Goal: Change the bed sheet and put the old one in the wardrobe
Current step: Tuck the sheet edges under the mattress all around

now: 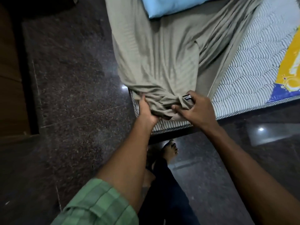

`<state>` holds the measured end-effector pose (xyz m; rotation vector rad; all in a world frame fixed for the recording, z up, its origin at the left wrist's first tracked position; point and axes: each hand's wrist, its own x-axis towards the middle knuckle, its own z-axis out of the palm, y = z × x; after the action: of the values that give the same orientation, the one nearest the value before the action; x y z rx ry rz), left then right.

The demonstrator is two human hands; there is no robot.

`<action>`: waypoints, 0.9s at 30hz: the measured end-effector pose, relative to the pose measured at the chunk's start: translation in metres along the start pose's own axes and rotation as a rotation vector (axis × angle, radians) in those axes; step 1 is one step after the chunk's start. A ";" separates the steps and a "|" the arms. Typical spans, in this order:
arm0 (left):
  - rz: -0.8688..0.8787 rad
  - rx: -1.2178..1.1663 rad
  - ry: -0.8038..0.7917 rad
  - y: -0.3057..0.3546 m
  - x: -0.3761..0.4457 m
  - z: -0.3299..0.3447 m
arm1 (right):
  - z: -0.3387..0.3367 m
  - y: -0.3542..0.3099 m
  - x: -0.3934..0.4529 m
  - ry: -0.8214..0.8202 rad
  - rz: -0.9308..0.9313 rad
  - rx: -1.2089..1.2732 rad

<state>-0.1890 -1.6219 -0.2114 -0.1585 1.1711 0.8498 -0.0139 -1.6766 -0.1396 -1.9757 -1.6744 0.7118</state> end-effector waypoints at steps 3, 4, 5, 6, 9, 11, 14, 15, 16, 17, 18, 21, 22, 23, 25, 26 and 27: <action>0.000 0.132 0.192 -0.029 -0.038 -0.044 | 0.010 0.001 -0.024 0.103 0.012 -0.016; 0.015 0.162 0.212 -0.039 -0.051 -0.055 | 0.014 0.001 -0.032 0.128 -0.009 -0.003; 0.038 0.171 0.220 -0.046 -0.062 -0.066 | 0.018 0.001 -0.041 0.153 -0.034 -0.018; 0.061 0.157 0.219 -0.053 -0.072 -0.076 | 0.021 -0.001 -0.051 0.172 -0.040 -0.067; 0.105 0.083 0.266 -0.063 -0.101 -0.096 | 0.048 0.003 -0.086 0.237 0.139 -0.173; 0.152 -0.066 0.255 -0.064 -0.115 -0.107 | 0.071 0.003 -0.107 0.305 0.382 0.150; 0.190 -0.337 0.091 -0.057 -0.122 -0.123 | 0.092 -0.016 -0.110 0.333 0.863 1.148; 0.183 -0.376 0.048 -0.056 -0.125 -0.126 | 0.096 -0.025 -0.108 0.263 0.943 1.372; 0.163 -0.394 0.018 -0.057 -0.126 -0.129 | 0.100 -0.033 -0.106 0.204 0.957 1.450; 0.155 -0.389 0.007 -0.057 -0.127 -0.133 | 0.104 -0.041 -0.103 0.165 0.937 1.436; 0.155 -0.389 -0.038 -0.058 -0.126 -0.139 | 0.110 -0.045 -0.100 0.146 0.938 1.343; 0.148 -0.331 0.011 -0.052 -0.133 -0.144 | 0.120 -0.048 -0.095 0.003 0.972 1.049; 0.144 -0.289 0.094 -0.049 -0.129 -0.151 | 0.121 -0.046 -0.096 -0.095 0.973 0.938; 0.136 -0.203 0.215 -0.047 -0.127 -0.154 | 0.120 -0.043 -0.097 -0.221 0.945 0.769; 0.176 -0.058 0.566 -0.041 -0.117 -0.173 | 0.114 -0.037 -0.104 -0.502 0.813 0.405; 0.214 -0.017 0.716 -0.037 -0.115 -0.179 | 0.110 -0.036 -0.108 -0.613 0.752 0.290; 0.218 0.012 0.792 -0.034 -0.113 -0.189 | 0.106 -0.037 -0.112 -0.699 0.715 0.268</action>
<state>-0.3210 -1.8006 -0.2040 -0.3854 1.9591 1.0051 -0.1245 -1.7799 -0.1867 -2.2511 -1.0240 1.9469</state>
